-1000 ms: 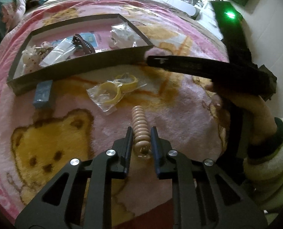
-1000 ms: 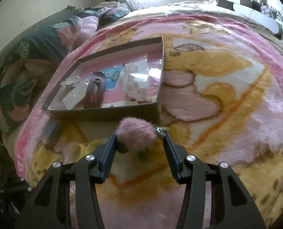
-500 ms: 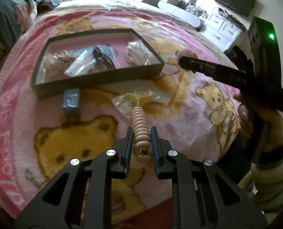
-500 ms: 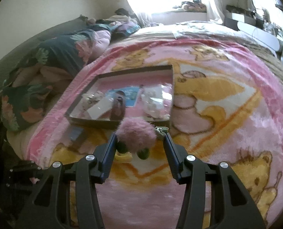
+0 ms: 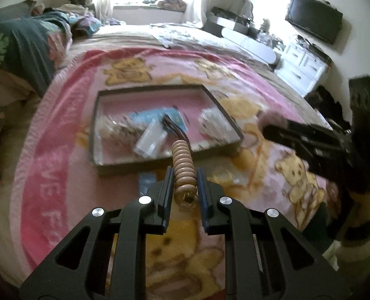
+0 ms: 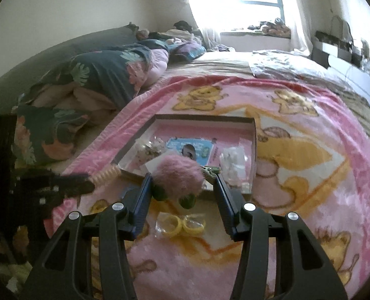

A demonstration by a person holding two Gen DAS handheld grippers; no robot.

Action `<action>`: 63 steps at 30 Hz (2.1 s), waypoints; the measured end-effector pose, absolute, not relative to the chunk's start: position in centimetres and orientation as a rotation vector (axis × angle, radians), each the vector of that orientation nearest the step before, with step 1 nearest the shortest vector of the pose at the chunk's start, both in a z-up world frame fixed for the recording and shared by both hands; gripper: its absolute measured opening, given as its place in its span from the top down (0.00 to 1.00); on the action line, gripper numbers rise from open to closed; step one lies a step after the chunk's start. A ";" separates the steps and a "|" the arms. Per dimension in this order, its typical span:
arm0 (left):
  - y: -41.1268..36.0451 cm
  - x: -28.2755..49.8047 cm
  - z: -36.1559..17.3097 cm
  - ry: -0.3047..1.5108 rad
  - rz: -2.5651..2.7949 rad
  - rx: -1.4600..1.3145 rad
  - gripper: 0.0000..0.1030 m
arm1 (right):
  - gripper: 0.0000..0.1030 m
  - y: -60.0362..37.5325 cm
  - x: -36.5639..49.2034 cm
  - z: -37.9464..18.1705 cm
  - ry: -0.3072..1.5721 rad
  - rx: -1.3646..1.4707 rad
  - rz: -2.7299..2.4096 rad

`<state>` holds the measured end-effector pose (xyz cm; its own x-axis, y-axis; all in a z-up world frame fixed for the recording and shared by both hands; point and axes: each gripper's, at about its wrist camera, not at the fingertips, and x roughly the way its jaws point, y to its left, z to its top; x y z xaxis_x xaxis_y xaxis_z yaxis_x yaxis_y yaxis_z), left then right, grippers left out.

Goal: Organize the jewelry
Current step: 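Carry the spiral tie and pom-pom tie into the tray and open both tools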

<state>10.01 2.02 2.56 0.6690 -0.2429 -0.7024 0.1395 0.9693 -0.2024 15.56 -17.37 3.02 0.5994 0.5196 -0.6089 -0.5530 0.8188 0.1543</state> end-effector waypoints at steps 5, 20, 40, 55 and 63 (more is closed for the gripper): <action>3.5 11.3 4.1 0.775 -0.188 -0.145 0.89 | 0.53 -16.0 15.8 4.0 0.658 -0.090 0.626; 6.3 15.4 5.4 0.736 -0.111 -0.148 0.89 | 0.53 -12.4 17.0 4.6 0.626 -0.160 0.635; 7.6 22.0 0.0 0.837 -0.091 -0.187 0.89 | 0.53 -9.7 23.2 -0.6 0.733 -0.179 0.594; 7.3 24.9 -3.5 0.882 -0.065 -0.136 0.89 | 0.53 -9.8 26.5 -4.7 0.821 -0.163 0.540; 6.4 25.7 -4.2 0.895 -0.080 -0.121 0.89 | 0.52 -10.3 27.0 -5.7 0.842 -0.146 0.521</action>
<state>25.70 6.41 -4.21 0.6235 -0.1203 -0.7725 0.0190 0.9901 -0.1389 27.01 -10.27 -5.65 0.5498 0.3816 -0.7431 -0.4943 0.8657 0.0788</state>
